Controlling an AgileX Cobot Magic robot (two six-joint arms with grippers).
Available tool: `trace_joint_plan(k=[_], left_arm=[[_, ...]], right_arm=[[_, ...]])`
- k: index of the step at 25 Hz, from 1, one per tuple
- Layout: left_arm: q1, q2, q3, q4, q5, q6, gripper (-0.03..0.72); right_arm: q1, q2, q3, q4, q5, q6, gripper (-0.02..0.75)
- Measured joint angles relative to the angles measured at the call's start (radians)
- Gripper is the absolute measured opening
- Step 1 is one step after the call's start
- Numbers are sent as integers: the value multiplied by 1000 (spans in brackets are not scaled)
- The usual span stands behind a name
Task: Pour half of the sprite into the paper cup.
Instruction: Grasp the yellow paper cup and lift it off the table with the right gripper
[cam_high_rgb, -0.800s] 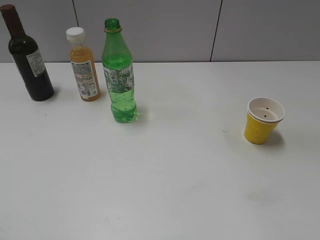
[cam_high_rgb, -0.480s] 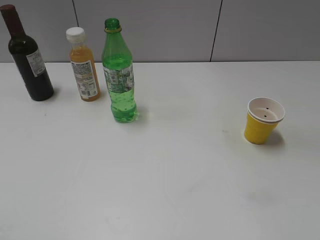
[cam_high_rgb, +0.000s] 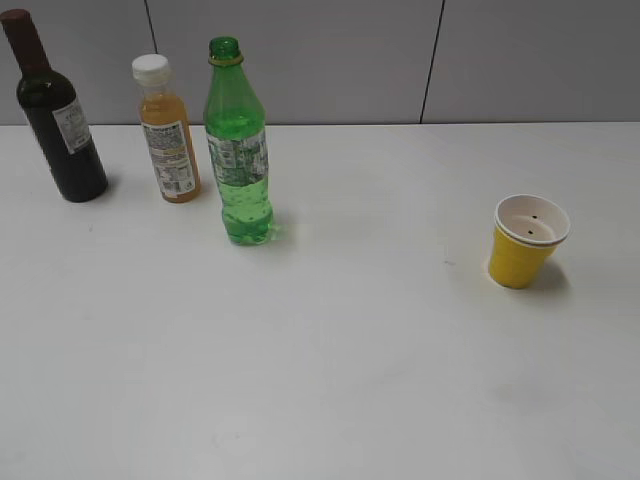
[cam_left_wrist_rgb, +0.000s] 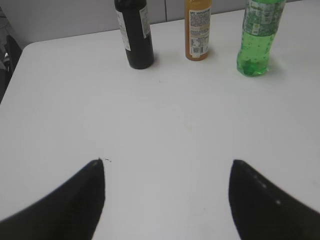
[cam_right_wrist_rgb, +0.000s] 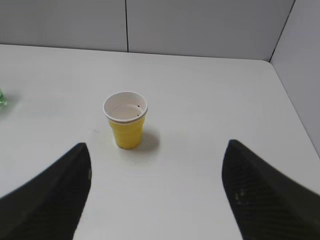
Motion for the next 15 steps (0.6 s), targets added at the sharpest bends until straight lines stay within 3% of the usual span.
trace_joint_plan(k=[15], left_arm=[[0, 0, 0, 0, 0, 0, 587]], right_arm=[[0, 255, 79, 0, -380, -20, 615]])
